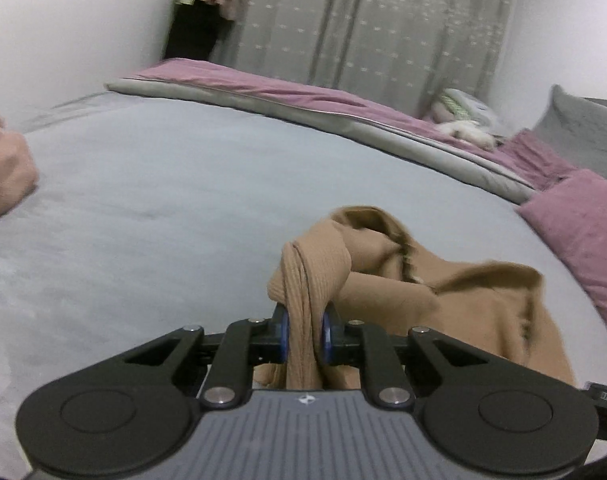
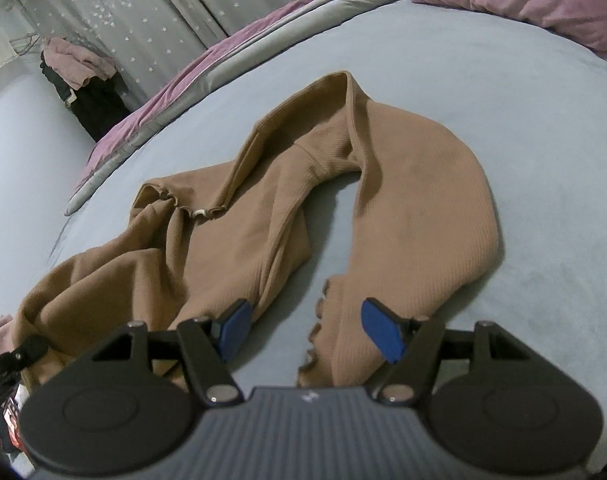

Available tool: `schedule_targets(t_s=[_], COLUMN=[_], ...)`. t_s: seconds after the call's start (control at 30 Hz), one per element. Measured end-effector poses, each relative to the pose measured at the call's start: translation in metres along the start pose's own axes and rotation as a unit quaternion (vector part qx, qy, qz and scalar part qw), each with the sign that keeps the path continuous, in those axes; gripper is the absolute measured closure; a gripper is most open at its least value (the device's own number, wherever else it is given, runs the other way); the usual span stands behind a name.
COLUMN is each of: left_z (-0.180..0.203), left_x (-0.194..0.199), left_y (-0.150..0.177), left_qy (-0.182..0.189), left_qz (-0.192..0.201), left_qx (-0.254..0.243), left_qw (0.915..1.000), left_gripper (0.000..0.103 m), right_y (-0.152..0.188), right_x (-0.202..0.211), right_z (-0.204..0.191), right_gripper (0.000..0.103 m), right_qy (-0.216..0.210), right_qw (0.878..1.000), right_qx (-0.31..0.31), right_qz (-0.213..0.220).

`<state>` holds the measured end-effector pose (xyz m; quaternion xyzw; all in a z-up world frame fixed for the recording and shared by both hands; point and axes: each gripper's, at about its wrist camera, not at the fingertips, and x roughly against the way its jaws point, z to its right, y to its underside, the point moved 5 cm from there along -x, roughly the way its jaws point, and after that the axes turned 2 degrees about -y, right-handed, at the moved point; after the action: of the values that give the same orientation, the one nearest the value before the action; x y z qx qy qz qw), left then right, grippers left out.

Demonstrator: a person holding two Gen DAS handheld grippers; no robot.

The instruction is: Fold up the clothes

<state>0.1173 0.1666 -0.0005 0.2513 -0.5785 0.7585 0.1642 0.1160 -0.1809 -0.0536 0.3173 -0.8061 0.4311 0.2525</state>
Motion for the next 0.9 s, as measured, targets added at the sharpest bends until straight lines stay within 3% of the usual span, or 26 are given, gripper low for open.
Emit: schedule_targets(t_s=[0.13,0.27,0.37,0.67,0.77,0.9], left_z=[-0.015,-0.026,-0.036,-0.051,-0.054,-0.056], left_x=[-0.016,-0.028,-0.035,-0.032,-0.027,-0.017], left_y=[-0.005,-0.013,-0.01,0.0,0.003,0.005], left_qy=[-0.03,-0.08,-0.09,-0.096,-0.088,-0.068], left_qz=[0.005,0.036,0.032,0.003,-0.013,-0.026], left_qx=[0.007,-0.018,-0.009,0.012,0.026,0.033], left_qw=[0.9995,0.996,0.9954,0.9953,0.9957,0.9968], left_gripper=[0.089,0.089,0.088,0.082,0.081,0.078], right_y=[0.0,0.003,0.007,0.018,0.022,0.027], right_x=[0.001,0.002,0.0,-0.008,-0.011,-0.014], right_z=[0.0,-0.003,-0.01,-0.028,-0.032,-0.04], right_gripper=[0.039,0.039,0.04,0.049,0.059,0.06], right_qy=[-0.004,-0.015,-0.024,-0.048,-0.059,-0.069], right_qw=[1.0,1.0,1.0,0.998,0.997,0.996], right_qx=[-0.002,-0.01,-0.008,-0.002,-0.004,0.0], right_qz=[-0.002,-0.008,-0.015,-0.038,-0.049,-0.061])
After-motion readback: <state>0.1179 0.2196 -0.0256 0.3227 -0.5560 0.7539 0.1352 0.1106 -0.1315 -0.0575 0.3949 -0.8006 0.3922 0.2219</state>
